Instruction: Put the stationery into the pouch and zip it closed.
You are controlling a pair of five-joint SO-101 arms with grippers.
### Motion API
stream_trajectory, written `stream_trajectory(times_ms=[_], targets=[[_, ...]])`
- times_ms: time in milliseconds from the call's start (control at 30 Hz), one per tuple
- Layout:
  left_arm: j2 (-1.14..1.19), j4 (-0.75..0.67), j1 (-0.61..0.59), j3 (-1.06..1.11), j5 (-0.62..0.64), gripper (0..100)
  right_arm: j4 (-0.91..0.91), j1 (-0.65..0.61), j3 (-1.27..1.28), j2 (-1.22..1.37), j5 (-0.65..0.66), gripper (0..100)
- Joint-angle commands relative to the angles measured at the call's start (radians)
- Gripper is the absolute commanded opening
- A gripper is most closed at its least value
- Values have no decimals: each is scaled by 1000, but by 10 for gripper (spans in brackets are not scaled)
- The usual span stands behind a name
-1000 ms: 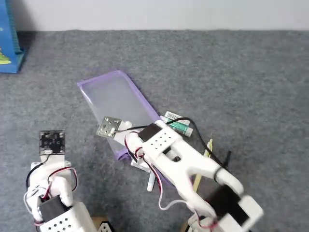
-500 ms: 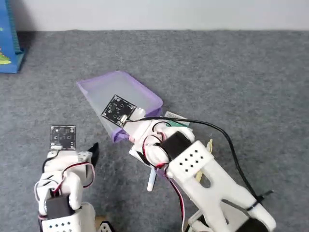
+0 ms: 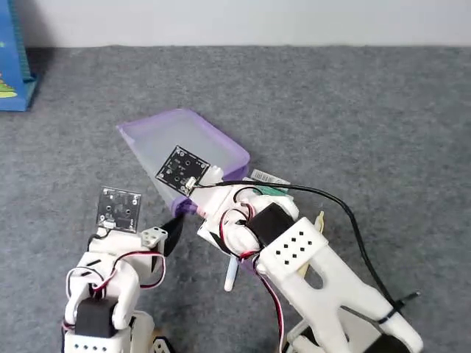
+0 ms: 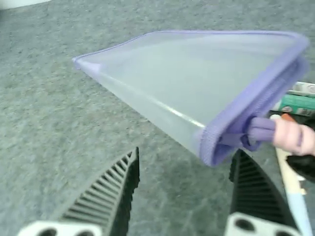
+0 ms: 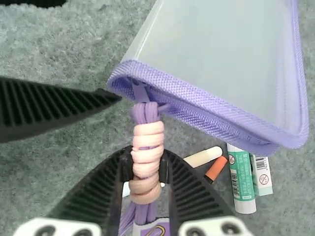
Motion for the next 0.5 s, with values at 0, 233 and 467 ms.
stream_trajectory(times_ms=[0,233,467], targets=[[-8,-54,9,-39,9,288,-16,10,-9,-42,-9,9],[-8,-160,-11,53,8,288,13,10,-12,-59,-9,9],[-8,-222,-52,110,8,287,48,-16,2,-168,-9,9]])
